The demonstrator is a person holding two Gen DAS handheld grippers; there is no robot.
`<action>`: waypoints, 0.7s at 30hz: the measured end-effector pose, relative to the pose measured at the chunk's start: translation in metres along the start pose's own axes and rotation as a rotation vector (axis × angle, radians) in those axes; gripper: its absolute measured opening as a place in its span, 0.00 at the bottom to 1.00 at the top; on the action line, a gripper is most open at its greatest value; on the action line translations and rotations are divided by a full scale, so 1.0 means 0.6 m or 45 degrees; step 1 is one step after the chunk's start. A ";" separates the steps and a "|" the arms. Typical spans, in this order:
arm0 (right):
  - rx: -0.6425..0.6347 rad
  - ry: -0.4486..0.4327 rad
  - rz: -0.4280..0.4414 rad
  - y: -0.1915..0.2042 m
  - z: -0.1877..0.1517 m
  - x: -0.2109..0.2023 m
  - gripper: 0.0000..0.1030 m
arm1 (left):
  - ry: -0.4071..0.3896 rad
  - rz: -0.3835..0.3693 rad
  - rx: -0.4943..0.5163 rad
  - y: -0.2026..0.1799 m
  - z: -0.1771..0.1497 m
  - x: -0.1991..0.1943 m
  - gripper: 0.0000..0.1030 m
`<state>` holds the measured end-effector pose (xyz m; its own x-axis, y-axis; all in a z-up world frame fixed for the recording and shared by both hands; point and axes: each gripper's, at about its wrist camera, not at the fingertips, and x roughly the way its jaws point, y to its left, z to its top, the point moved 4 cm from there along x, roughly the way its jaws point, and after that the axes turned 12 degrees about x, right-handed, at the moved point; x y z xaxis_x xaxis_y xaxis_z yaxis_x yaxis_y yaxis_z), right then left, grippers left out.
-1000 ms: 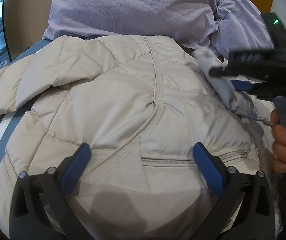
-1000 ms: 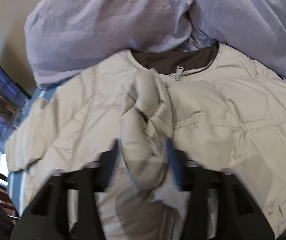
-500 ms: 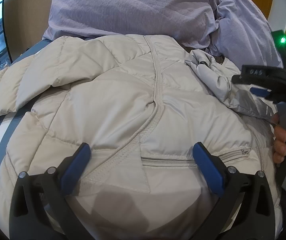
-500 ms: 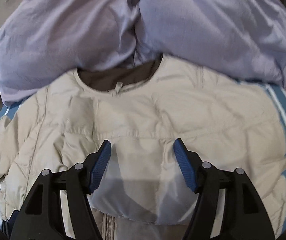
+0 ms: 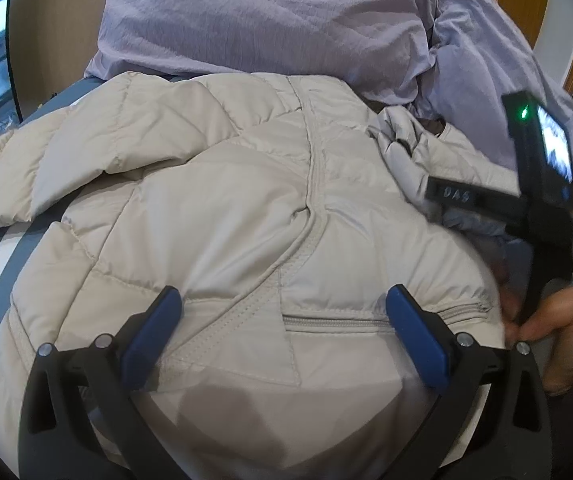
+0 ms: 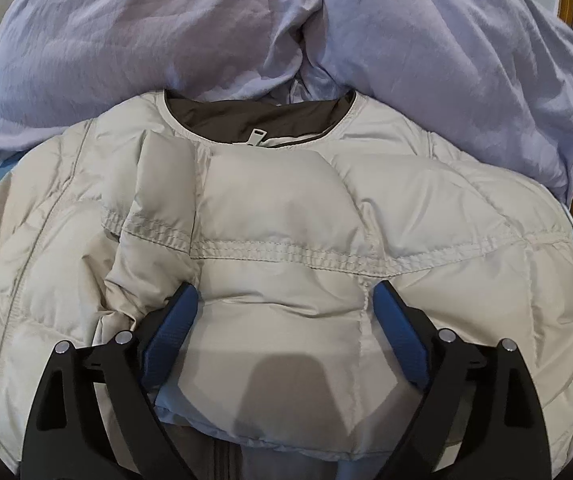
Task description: Fold large clothes
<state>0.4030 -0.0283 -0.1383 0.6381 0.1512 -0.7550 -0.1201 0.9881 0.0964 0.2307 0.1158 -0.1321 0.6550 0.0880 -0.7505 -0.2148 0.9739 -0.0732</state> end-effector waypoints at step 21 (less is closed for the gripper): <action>0.035 0.007 0.052 -0.008 0.003 0.003 0.90 | 0.060 0.535 -0.457 0.449 -0.007 -0.139 0.89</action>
<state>0.4061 -0.0326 -0.1389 0.6291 0.1913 -0.7534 -0.1249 0.9815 0.1449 0.1149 0.3699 -0.0922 0.4281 0.4360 -0.7916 -0.6896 0.7238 0.0258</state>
